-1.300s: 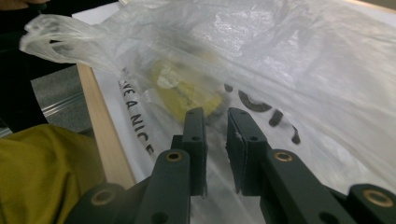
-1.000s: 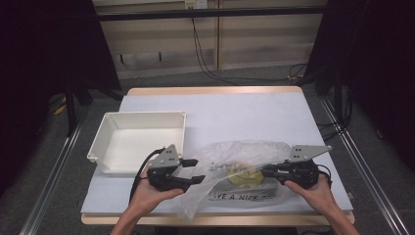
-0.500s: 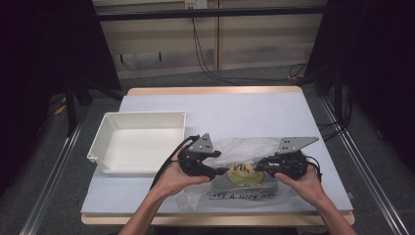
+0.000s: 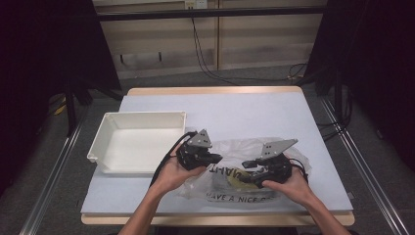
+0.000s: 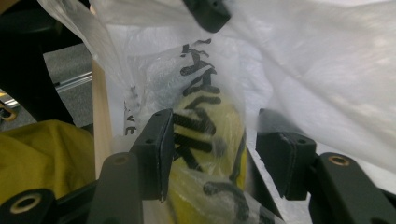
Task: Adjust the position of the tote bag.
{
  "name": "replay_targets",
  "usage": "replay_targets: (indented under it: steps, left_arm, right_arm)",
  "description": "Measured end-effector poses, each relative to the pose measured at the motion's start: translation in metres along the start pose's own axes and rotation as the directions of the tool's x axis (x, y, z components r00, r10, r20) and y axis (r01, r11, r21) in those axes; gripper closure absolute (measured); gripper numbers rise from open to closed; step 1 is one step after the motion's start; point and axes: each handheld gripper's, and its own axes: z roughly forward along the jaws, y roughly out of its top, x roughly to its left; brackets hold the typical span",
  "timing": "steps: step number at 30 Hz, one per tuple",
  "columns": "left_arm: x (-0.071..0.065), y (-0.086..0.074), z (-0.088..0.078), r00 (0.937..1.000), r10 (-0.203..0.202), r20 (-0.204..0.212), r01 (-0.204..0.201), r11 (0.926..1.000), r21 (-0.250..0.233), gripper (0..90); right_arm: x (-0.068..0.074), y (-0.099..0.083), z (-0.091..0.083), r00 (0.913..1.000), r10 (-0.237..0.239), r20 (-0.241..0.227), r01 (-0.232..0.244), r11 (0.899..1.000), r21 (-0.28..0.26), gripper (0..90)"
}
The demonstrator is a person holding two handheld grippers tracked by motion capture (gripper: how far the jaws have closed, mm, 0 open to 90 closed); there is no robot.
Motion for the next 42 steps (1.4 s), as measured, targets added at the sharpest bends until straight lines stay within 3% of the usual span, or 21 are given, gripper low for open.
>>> replay_targets:
  steps: [3, 8, 12, 22, 31, 37, 38, 40, 42]
  left_arm:
    - [0.001, -0.002, 0.004, 1.0000, 0.003, 0.003, -0.003, 0.9997, 0.025, 89.6]
    - [0.007, -0.004, 0.009, 0.9998, -0.016, -0.013, 0.017, 0.9985, 0.053, 89.5]
    - [0.011, -0.005, 0.014, 0.9997, -0.022, -0.013, 0.023, 0.9974, 0.069, 89.3]
    - [0.022, -0.008, 0.038, 0.9989, -0.046, -0.007, 0.046, 0.9838, 0.173, 89.4]
    - [0.028, -0.008, 0.060, 0.9984, -0.056, 0.001, 0.054, 0.9677, 0.246, 89.4]
    - [0.028, -0.012, 0.072, 0.9972, -0.073, 0.015, 0.065, 0.9535, 0.294, 89.3]
    - [0.027, -0.014, 0.075, 0.9955, -0.094, 0.011, 0.087, 0.9548, 0.284, 89.3]
    - [0.031, -0.015, 0.076, 0.9969, -0.074, 0.026, 0.063, 0.9516, 0.301, 89.4]
    - [0.031, -0.015, 0.076, 0.9958, -0.089, 0.022, 0.079, 0.9535, 0.291, 89.4]
  right_arm:
    - [0.004, -0.001, 0.005, 0.9996, -0.004, -0.027, 0.004, 1.000, 0.010, 52.9]
    - [0.013, -0.002, 0.008, 0.9984, -0.029, -0.048, 0.030, 0.999, 0.023, 79.3]
    - [0.020, -0.004, 0.012, 0.9959, -0.028, -0.086, 0.032, 0.999, 0.039, 89.9]
    - [0.041, -0.021, 0.024, 0.9900, -0.036, -0.136, 0.050, 0.994, 0.101, 90.0]
    - [0.046, -0.033, 0.038, 0.9876, -0.035, -0.153, 0.056, 0.989, 0.137, 90.0]
    - [0.047, -0.037, 0.044, 0.9912, -0.050, -0.122, 0.072, 0.981, 0.181, 90.0]
    - [0.046, -0.037, 0.044, 0.9910, -0.056, -0.121, 0.077, 0.981, 0.178, 90.0]
    - [0.048, -0.038, 0.044, 0.9920, -0.052, -0.115, 0.072, 0.981, 0.180, 90.0]
    - [0.048, -0.039, 0.044, 0.9919, -0.062, -0.111, 0.080, 0.982, 0.169, 90.0]
